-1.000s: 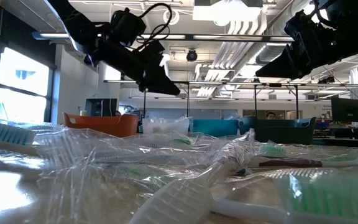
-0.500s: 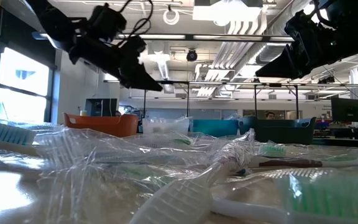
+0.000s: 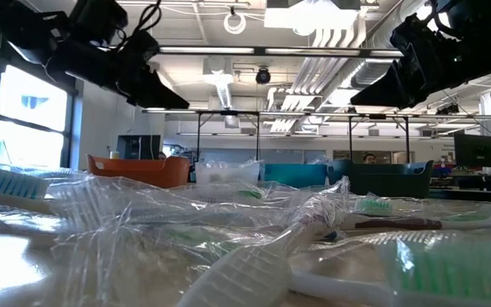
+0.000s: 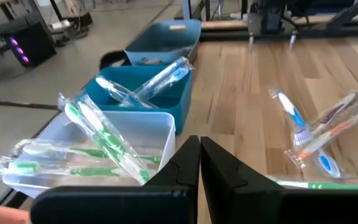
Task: Pick & Place Toothbrushes
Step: Put the blue toothbrush into the blue bin
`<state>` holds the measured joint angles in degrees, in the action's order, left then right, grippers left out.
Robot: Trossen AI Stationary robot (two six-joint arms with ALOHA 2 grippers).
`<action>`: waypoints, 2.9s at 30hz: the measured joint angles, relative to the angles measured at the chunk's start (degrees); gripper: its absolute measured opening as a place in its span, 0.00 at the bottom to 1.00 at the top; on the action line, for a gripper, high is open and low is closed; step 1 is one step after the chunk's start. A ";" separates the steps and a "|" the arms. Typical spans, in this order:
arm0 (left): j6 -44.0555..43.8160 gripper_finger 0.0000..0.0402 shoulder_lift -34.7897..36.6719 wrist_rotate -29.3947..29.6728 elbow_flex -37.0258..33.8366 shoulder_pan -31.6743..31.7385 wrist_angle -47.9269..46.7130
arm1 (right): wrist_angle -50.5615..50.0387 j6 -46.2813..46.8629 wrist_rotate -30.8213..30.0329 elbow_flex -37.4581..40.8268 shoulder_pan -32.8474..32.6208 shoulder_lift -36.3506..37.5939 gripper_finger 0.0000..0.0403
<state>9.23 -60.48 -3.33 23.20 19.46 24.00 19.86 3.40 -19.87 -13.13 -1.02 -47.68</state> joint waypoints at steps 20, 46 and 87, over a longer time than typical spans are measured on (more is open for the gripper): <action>0.60 0.02 13.83 -0.07 -8.11 0.00 -0.62 | 0.66 -0.52 1.86 0.00 0.06 0.00 0.01; -2.20 0.02 13.76 -0.14 -8.09 0.00 -9.22 | -13.25 -1.11 5.18 -17.35 -3.54 -10.30 0.01; -1.89 0.02 13.72 -0.19 -8.02 0.00 -10.07 | -16.78 19.36 14.98 -17.22 -3.50 -29.66 0.01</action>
<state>7.34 -46.76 -3.52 15.18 19.46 13.94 3.08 22.76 -4.89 -30.35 -4.51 -77.34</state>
